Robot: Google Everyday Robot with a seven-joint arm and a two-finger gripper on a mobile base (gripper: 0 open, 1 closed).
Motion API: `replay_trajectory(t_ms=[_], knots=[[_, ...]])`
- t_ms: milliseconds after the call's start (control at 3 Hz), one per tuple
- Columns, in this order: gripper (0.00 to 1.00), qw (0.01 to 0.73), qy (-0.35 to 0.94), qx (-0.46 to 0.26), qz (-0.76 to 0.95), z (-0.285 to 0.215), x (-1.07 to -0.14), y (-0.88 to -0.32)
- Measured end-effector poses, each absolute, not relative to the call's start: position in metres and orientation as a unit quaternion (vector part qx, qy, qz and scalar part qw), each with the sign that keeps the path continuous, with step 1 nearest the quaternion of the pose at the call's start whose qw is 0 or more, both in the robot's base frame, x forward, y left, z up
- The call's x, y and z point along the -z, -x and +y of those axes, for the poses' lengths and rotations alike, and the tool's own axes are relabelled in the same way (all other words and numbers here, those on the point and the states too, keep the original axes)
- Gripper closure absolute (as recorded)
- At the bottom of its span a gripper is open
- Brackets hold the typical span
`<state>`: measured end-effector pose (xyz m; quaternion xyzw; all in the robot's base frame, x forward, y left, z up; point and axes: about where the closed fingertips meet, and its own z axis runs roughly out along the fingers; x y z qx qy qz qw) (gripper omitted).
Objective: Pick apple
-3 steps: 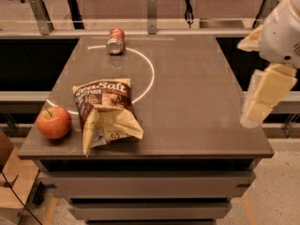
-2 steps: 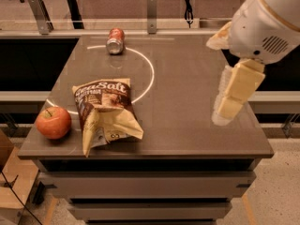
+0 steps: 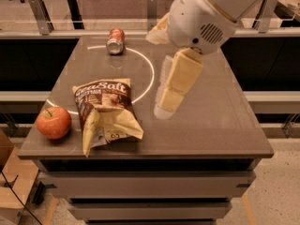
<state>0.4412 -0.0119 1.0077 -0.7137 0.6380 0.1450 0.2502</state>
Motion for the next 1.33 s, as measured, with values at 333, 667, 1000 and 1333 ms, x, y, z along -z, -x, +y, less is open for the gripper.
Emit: replay_trajectory(t_ms=[333, 667, 1000, 1333], knots=[[0.0, 0.28, 0.717, -0.14, 0.623, -0.013, -1.014, -0.449], [0.0, 0.28, 0.717, -0.14, 0.623, -0.013, -1.014, -0.449], [0.0, 0.283, 0.72, -0.155, 0.615, 0.002, -1.012, -0.455], [0.0, 0.282, 0.739, -0.187, 0.583, 0.051, -1.001, -0.458]])
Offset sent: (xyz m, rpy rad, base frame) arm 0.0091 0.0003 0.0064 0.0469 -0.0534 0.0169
